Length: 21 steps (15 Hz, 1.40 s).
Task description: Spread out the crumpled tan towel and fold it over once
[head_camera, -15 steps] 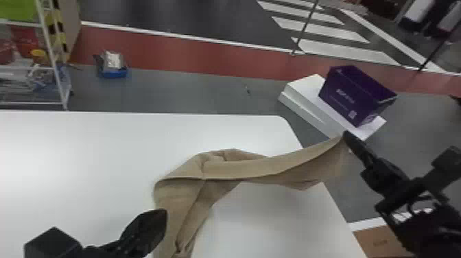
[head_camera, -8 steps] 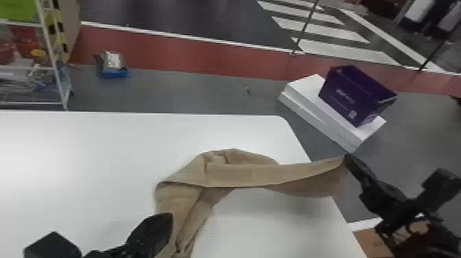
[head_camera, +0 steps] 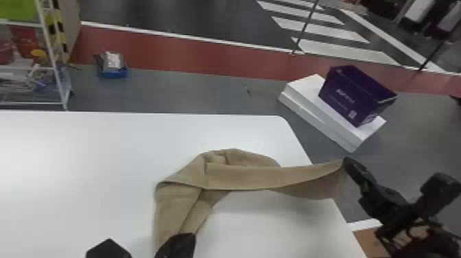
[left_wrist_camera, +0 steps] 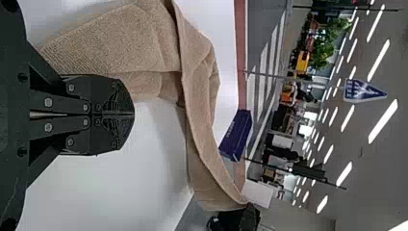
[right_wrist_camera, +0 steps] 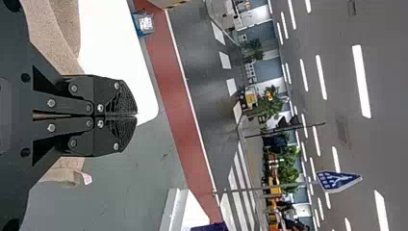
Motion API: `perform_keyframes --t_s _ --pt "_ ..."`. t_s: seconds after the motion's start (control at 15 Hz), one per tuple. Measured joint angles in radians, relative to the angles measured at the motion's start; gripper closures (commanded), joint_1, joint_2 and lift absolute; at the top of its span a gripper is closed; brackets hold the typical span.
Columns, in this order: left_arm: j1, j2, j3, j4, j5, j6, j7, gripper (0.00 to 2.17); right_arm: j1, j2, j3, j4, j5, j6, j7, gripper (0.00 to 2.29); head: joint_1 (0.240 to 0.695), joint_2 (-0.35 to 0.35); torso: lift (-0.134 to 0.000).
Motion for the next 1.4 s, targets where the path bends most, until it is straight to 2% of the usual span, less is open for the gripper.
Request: perform_keyframes --t_s 0.2,0.47,0.8,1.07,1.4 --pt "-0.016 -0.002 -0.016 0.023 -0.002 0.003 0.004 1.43 0.0 0.0 0.003 -0.004 0.002 0.003 -0.002 1.77 0.695 -0.35 -0.124" --pt "-0.053 -0.006 -0.032 0.058 -0.005 0.097 0.012 1.43 0.0 0.0 0.011 -0.007 0.0 0.0 -0.002 1.77 0.695 -0.35 -0.124" --pt "-0.071 -0.002 -0.037 0.076 -0.065 0.109 0.081 1.43 0.0 0.0 0.018 -0.018 -0.004 -0.006 -0.001 1.77 0.695 -0.35 -0.124" --pt "-0.069 0.003 0.032 0.057 -0.073 0.129 0.114 1.43 0.0 0.0 0.019 -0.047 -0.012 -0.003 0.0 1.77 0.695 -0.35 -0.124" --pt "-0.069 -0.007 0.159 0.071 -0.072 0.131 0.12 1.43 0.002 0.0 0.023 -0.105 -0.019 0.011 -0.002 1.77 0.695 -0.35 -0.124"
